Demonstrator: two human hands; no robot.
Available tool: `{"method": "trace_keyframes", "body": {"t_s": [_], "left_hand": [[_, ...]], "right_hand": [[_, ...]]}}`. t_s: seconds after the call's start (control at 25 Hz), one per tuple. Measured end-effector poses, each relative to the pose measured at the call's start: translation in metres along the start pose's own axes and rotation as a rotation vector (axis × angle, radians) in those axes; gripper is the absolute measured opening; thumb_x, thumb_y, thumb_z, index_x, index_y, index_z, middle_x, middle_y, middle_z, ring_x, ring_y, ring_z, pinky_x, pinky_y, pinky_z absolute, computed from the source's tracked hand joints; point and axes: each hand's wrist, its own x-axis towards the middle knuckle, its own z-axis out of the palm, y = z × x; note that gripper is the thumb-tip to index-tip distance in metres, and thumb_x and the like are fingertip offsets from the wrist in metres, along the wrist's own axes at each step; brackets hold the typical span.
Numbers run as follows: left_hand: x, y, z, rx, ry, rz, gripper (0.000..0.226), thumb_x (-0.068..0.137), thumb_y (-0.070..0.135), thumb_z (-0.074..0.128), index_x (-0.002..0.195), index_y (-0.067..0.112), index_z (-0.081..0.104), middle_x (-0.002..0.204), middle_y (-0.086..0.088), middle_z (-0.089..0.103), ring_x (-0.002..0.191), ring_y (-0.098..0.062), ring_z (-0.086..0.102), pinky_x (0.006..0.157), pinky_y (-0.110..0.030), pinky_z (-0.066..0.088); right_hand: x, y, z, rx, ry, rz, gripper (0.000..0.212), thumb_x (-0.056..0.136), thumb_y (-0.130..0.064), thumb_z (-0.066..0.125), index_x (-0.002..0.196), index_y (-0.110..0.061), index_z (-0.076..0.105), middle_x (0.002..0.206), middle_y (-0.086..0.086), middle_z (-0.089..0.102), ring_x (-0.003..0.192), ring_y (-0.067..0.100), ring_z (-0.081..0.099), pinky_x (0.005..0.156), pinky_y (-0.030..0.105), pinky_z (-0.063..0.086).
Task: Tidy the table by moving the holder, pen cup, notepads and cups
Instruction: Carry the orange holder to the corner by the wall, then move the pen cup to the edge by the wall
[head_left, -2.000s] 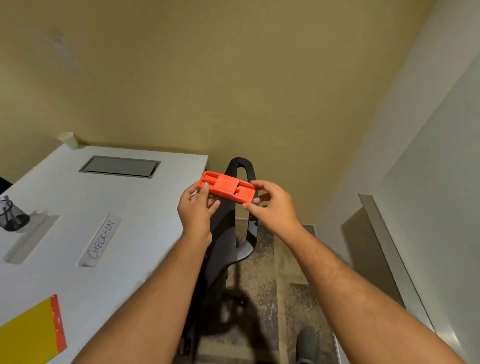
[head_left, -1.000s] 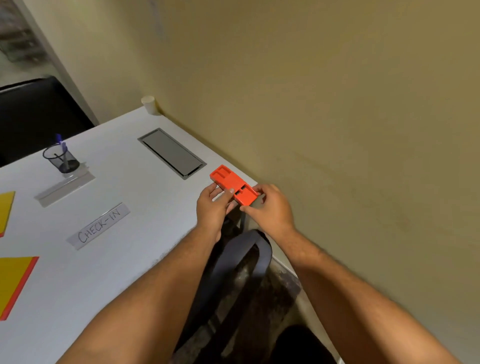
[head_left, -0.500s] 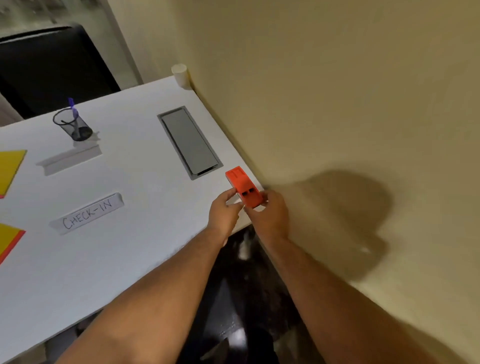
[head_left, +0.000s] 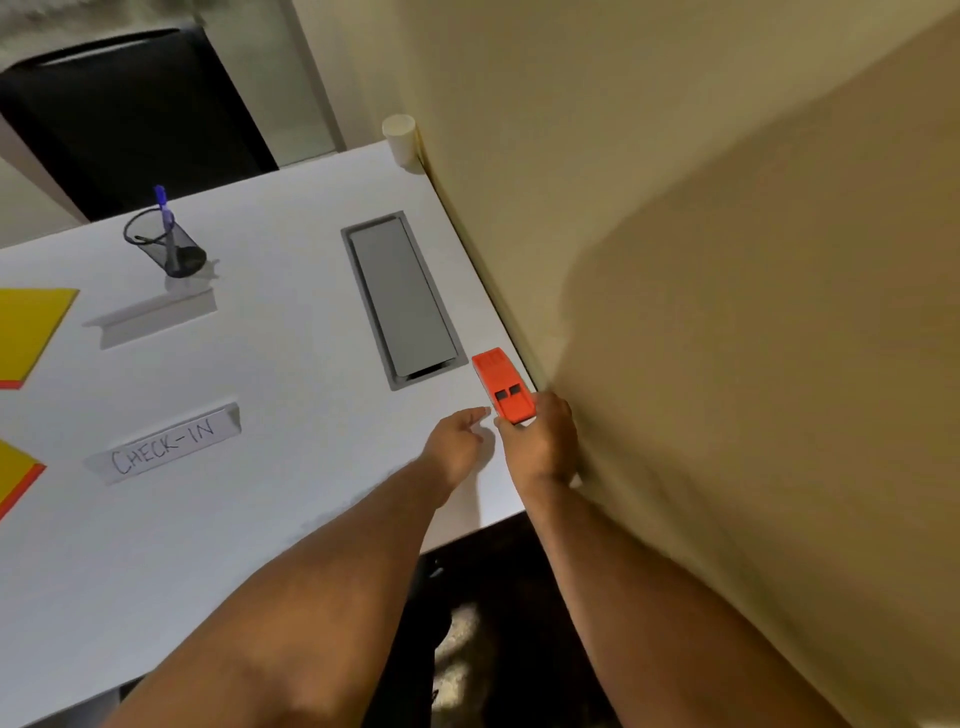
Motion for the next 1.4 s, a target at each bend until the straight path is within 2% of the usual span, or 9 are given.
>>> {"method": "trace_keyframes", "body": {"t_s": [0.12,0.28,0.64,0.92,1.0,1.04,1.12,1.24,1.4], "left_hand": [[0.014,0.000,0.003,0.056,-0.020,0.005,0.057,0.102,0.001,0.041,0.154,0.021,0.049,0.162,-0.003,0.043,0.146,-0.023,0.043,0.115,-0.034,0.035],[0.025,0.012,0.009,0.151,-0.075,0.031,0.069,0.095,-0.010,0.039,0.158,0.019,0.042,0.164,-0.004,0.040,0.152,-0.026,0.035,0.121,-0.041,0.032],[0.024,0.020,0.029,0.211,-0.104,0.056,0.061,0.100,0.002,0.042,0.157,0.024,0.044,0.158,-0.006,0.048,0.147,-0.030,0.042,0.114,-0.039,0.038],[-0.001,0.008,0.024,0.233,0.002,0.069,0.068,0.099,-0.009,0.038,0.160,0.021,0.036,0.167,-0.003,0.035,0.155,-0.026,0.030,0.126,-0.046,0.028],[-0.004,-0.001,0.017,0.238,0.035,0.061,0.066,0.100,-0.007,0.040,0.159,0.021,0.038,0.166,-0.001,0.037,0.154,-0.024,0.033,0.126,-0.044,0.028],[-0.010,-0.003,0.013,0.213,0.059,0.077,0.063,0.101,-0.005,0.041,0.159,0.021,0.039,0.165,-0.001,0.039,0.152,-0.023,0.035,0.126,-0.042,0.028],[-0.035,-0.002,-0.002,0.124,0.144,0.123,0.054,0.104,0.004,0.046,0.156,0.021,0.045,0.161,-0.001,0.045,0.147,-0.023,0.044,0.121,-0.037,0.034],[-0.070,-0.008,-0.031,-0.018,0.296,0.149,0.042,0.105,0.019,0.056,0.147,0.019,0.054,0.149,-0.002,0.058,0.132,-0.022,0.056,0.108,-0.030,0.041],[-0.117,-0.036,-0.082,-0.142,0.446,0.120,0.043,0.101,0.028,0.064,0.142,0.017,0.058,0.141,-0.002,0.062,0.127,-0.022,0.059,0.109,-0.035,0.046]], "right_hand": [[0.007,0.007,0.010,-0.078,0.072,0.012,0.043,0.086,-0.042,0.084,0.113,-0.014,0.064,0.111,0.005,0.072,0.106,0.025,0.068,0.083,0.037,0.055],[0.012,0.017,0.014,-0.118,0.081,0.069,0.048,0.088,-0.042,0.083,0.119,-0.013,0.059,0.116,0.009,0.074,0.108,0.030,0.071,0.079,0.037,0.055],[0.017,0.019,0.007,-0.222,0.024,0.064,0.047,0.096,-0.047,0.074,0.127,-0.016,0.057,0.125,0.006,0.071,0.116,0.026,0.070,0.090,0.039,0.060],[-0.003,0.013,-0.015,-0.007,-0.008,0.058,0.048,0.089,-0.036,0.083,0.127,-0.017,0.059,0.133,0.002,0.068,0.122,0.024,0.065,0.094,0.042,0.060],[-0.009,0.014,-0.012,0.107,-0.026,0.085,0.037,0.091,-0.024,0.083,0.120,-0.018,0.059,0.132,0.003,0.067,0.114,0.015,0.066,0.080,0.022,0.060],[-0.017,0.009,-0.015,0.125,-0.034,0.066,0.034,0.091,-0.019,0.082,0.116,-0.019,0.059,0.131,0.003,0.067,0.109,0.011,0.065,0.071,0.008,0.053],[-0.042,-0.008,-0.022,0.151,-0.025,-0.021,0.039,0.088,-0.021,0.087,0.120,-0.018,0.064,0.127,0.002,0.068,0.106,0.012,0.068,0.070,0.000,0.040],[-0.077,-0.044,-0.025,0.180,-0.103,-0.112,0.062,0.085,-0.032,0.088,0.139,-0.018,0.061,0.139,-0.001,0.063,0.120,0.018,0.066,0.086,0.015,0.048],[-0.117,-0.085,-0.013,0.143,-0.228,-0.252,0.067,0.089,-0.043,0.081,0.147,-0.023,0.053,0.146,-0.005,0.058,0.129,0.018,0.063,0.102,0.030,0.054]]}}
